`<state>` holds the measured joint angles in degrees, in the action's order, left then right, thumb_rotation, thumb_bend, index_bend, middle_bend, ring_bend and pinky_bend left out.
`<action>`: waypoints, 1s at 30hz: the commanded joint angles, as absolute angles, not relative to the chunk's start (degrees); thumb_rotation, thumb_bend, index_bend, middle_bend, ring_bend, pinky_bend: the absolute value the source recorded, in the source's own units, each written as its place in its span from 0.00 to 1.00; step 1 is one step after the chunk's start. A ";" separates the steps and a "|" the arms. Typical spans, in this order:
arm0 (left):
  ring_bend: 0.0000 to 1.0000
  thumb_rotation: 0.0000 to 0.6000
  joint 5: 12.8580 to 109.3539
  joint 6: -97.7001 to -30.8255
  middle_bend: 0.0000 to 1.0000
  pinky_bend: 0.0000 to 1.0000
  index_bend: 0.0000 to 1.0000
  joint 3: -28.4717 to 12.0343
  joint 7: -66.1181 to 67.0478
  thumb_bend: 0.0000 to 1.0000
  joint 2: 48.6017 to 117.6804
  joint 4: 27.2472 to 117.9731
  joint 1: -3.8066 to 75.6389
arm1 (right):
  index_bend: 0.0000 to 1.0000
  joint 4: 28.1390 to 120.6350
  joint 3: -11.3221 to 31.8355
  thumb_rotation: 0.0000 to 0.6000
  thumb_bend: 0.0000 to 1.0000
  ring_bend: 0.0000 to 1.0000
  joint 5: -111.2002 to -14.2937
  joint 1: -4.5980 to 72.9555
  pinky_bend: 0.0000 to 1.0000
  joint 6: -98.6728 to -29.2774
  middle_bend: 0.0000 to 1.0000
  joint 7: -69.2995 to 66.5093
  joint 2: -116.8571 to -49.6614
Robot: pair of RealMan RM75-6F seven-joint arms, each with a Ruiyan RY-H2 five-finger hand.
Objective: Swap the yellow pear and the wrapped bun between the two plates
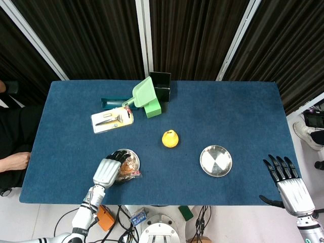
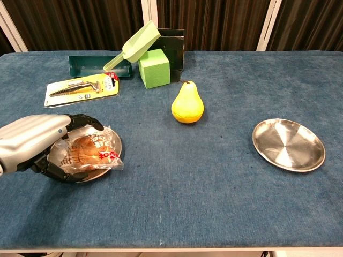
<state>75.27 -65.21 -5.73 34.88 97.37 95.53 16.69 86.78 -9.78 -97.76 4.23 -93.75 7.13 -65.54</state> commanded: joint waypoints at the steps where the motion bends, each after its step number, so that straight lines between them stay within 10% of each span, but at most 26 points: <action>1: 0.40 1.00 76.75 -67.58 0.41 0.53 0.41 -5.74 34.31 0.23 99.15 94.01 17.00 | 0.00 86.83 -9.48 0.75 0.14 0.00 -97.81 4.13 0.00 -93.09 0.00 7.05 -65.53; 8: 0.51 1.00 80.66 -70.71 0.58 0.60 0.57 -6.04 32.40 0.33 101.55 93.70 18.42 | 0.00 87.26 -8.37 0.75 0.14 0.00 -97.57 3.91 0.00 -91.67 0.00 7.22 -65.46; 21: 0.49 1.00 77.09 -64.08 0.54 0.59 0.55 -9.54 41.78 0.28 119.17 89.28 28.53 | 0.00 87.90 -6.43 0.75 0.14 0.00 -96.43 4.30 0.00 -88.99 0.00 3.71 -63.88; 30: 0.08 1.00 74.56 -62.93 0.08 0.37 0.04 -10.18 44.27 0.07 122.55 85.25 31.17 | 0.00 87.30 -6.36 0.75 0.14 0.00 -97.32 4.75 0.00 -87.37 0.00 1.34 -62.97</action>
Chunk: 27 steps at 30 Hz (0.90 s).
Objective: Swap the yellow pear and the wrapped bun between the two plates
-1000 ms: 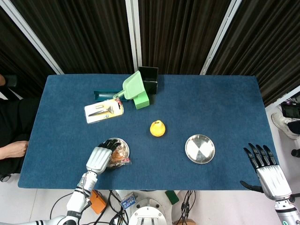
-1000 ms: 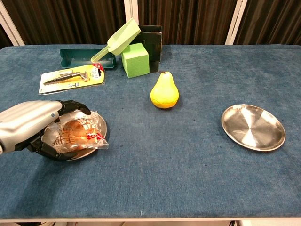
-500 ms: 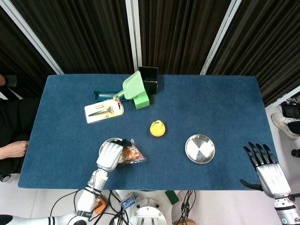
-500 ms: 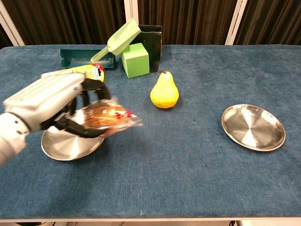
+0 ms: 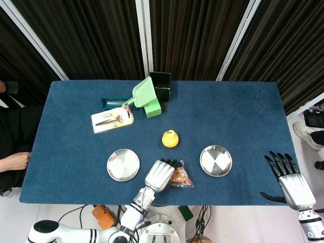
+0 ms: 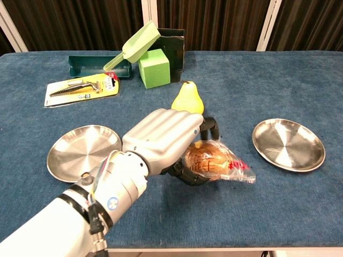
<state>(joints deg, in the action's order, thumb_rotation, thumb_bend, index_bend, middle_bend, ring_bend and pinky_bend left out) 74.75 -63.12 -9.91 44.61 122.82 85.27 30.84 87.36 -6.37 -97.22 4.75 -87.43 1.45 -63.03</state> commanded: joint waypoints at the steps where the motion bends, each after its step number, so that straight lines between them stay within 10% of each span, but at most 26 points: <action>1: 0.05 1.00 74.66 -62.98 0.05 0.35 0.01 -10.30 43.56 0.06 122.13 85.46 31.30 | 0.00 87.28 -6.35 0.75 0.14 0.00 -97.44 4.69 0.00 -87.40 0.00 1.11 -62.92; 9: 0.00 1.00 73.17 -63.97 0.00 0.30 0.00 -10.30 48.78 0.04 115.36 94.81 31.69 | 0.00 87.39 -5.90 0.77 0.14 0.00 -97.79 4.08 0.00 -88.16 0.00 0.33 -62.57; 15: 0.00 1.00 71.60 -66.28 0.00 0.26 0.00 -17.41 49.81 0.06 109.89 103.38 33.37 | 0.00 87.59 -6.01 0.77 0.14 0.00 -97.86 3.83 0.00 -87.48 0.00 0.31 -62.33; 27: 0.00 1.00 62.61 -61.27 0.00 0.09 0.00 -25.09 39.30 0.02 117.46 82.23 42.26 | 0.00 87.78 -5.56 0.77 0.14 0.00 -97.94 4.24 0.00 -86.26 0.00 -1.13 -61.69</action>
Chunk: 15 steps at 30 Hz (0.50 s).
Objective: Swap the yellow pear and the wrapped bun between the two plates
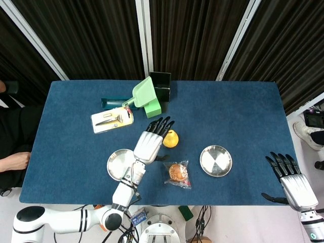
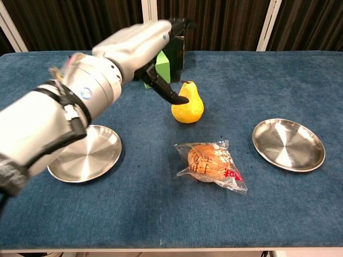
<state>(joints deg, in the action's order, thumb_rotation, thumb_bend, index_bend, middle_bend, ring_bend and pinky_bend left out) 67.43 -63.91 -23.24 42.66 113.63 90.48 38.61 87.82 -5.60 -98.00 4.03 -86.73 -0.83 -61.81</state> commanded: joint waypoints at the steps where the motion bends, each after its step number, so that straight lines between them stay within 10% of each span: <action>1: 0.00 1.00 61.72 -60.65 0.00 0.07 0.00 -25.38 38.83 0.02 118.86 79.02 43.44 | 0.00 87.79 -5.62 0.77 0.14 0.00 -97.94 4.44 0.00 -85.77 0.00 -1.50 -61.57; 15: 0.00 1.00 56.81 -60.00 0.00 0.07 0.00 -26.37 38.19 0.02 126.91 63.63 50.27 | 0.00 87.12 -5.59 0.77 0.14 0.00 -98.11 5.06 0.00 -84.80 0.00 -5.61 -60.13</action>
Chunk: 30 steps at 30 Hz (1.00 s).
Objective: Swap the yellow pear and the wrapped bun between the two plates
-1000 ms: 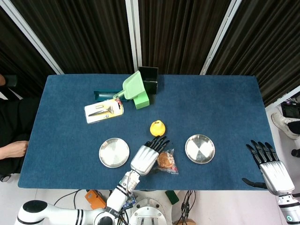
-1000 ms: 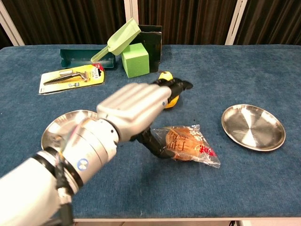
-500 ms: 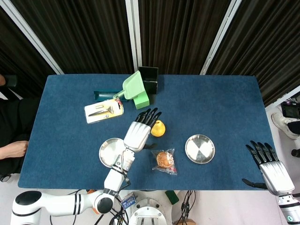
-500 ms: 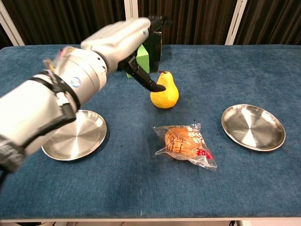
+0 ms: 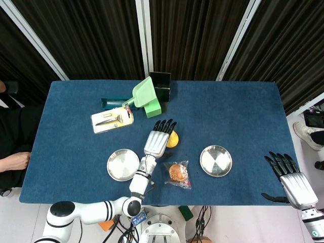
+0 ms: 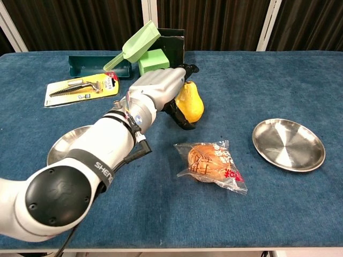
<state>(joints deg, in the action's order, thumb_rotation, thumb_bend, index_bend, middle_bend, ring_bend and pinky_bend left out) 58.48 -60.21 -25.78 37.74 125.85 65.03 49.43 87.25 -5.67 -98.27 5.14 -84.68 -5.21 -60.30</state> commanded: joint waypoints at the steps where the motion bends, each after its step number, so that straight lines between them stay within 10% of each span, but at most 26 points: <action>1: 0.00 1.00 55.82 -59.59 0.00 0.07 0.00 -26.73 38.14 0.02 127.38 63.00 50.61 | 0.00 87.08 -5.54 0.77 0.14 0.00 -98.07 5.01 0.00 -84.90 0.00 -5.84 -60.07; 7: 0.05 1.00 56.61 -60.84 0.08 0.19 0.09 -28.01 34.56 0.04 130.00 57.91 53.10 | 0.00 86.96 -5.46 0.77 0.14 0.00 -98.12 5.01 0.00 -84.88 0.00 -6.54 -59.88; 13: 0.38 1.00 57.55 -64.58 0.42 0.44 0.40 -25.92 28.81 0.10 130.00 56.19 55.05 | 0.00 86.81 -4.96 0.77 0.14 0.00 -97.43 5.03 0.00 -84.74 0.00 -6.82 -59.89; 23: 0.59 1.00 58.65 -70.70 0.62 0.63 0.58 -21.84 26.04 0.28 129.93 56.30 55.96 | 0.00 87.00 -4.78 0.78 0.14 0.00 -97.33 5.19 0.00 -84.19 0.00 -6.33 -59.96; 30: 0.60 1.00 66.17 -80.50 0.63 0.64 0.58 -14.50 33.75 0.28 116.60 78.64 47.66 | 0.00 87.29 -4.64 0.77 0.14 0.00 -96.83 5.20 0.00 -83.50 0.00 -4.83 -60.35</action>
<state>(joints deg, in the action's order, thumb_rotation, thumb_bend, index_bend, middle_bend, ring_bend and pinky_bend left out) 62.24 -75.05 -19.08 28.66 124.94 65.46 52.88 87.23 -4.65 -96.87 5.23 -83.54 -4.93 -60.29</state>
